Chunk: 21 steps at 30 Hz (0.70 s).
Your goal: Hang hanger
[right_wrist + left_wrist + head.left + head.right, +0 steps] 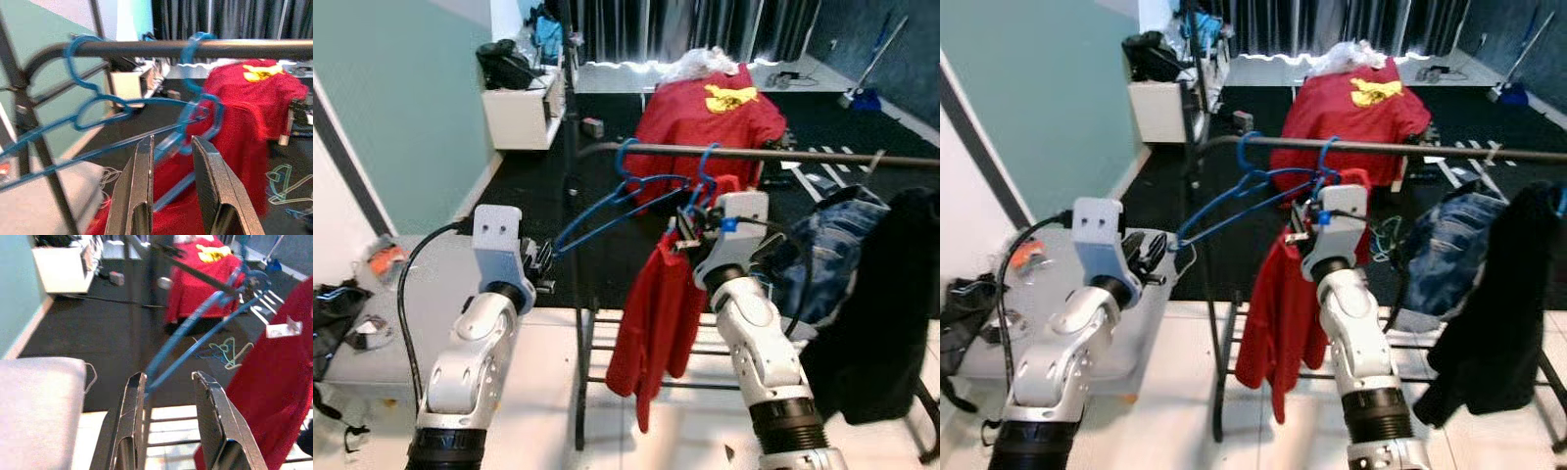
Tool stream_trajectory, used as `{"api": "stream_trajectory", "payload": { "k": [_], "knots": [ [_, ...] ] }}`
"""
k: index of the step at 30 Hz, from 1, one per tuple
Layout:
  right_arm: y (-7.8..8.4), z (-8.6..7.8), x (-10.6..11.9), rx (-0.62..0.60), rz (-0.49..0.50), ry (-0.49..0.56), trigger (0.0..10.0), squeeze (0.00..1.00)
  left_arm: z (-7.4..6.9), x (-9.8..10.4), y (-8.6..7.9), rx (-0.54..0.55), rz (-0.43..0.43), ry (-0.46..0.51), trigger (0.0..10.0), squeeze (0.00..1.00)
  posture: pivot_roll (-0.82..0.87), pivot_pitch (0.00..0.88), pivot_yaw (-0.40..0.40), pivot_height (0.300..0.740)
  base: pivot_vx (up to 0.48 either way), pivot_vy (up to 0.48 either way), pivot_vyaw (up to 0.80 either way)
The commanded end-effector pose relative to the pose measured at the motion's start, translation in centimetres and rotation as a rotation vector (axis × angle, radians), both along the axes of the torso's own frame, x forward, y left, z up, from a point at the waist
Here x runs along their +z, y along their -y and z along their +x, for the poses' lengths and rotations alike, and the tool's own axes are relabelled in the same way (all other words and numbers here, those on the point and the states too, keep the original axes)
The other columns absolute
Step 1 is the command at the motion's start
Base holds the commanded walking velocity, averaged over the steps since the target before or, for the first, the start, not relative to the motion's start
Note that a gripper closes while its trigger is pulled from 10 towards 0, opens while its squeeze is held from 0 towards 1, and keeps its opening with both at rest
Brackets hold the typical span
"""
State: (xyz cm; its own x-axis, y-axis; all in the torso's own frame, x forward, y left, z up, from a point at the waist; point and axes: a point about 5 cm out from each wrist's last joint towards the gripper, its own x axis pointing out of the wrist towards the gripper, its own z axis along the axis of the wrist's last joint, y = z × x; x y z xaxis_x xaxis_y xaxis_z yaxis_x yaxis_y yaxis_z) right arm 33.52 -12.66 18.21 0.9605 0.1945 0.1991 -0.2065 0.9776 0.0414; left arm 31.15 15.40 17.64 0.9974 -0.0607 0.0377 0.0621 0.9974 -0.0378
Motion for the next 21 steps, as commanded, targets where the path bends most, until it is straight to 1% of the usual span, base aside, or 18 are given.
{"api": "stream_trajectory", "payload": {
  "k": [1,21],
  "knots": [
    [-0.12,-0.08,-0.10,0.010,-0.007,-0.005,10.0,0.00,-0.01,-0.48,-0.04,0.009,0.006,-0.017,10.0,0.00,0.00,0.004,-0.008,0.740,0.000,-0.390,0.00],
    [0.02,-0.31,-0.04,0.018,-0.016,-0.026,10.0,0.00,-0.10,-0.48,0.04,0.014,0.008,-0.018,10.0,0.00,-0.01,0.009,-0.006,0.740,0.000,-0.392,0.00]
  ]
}}
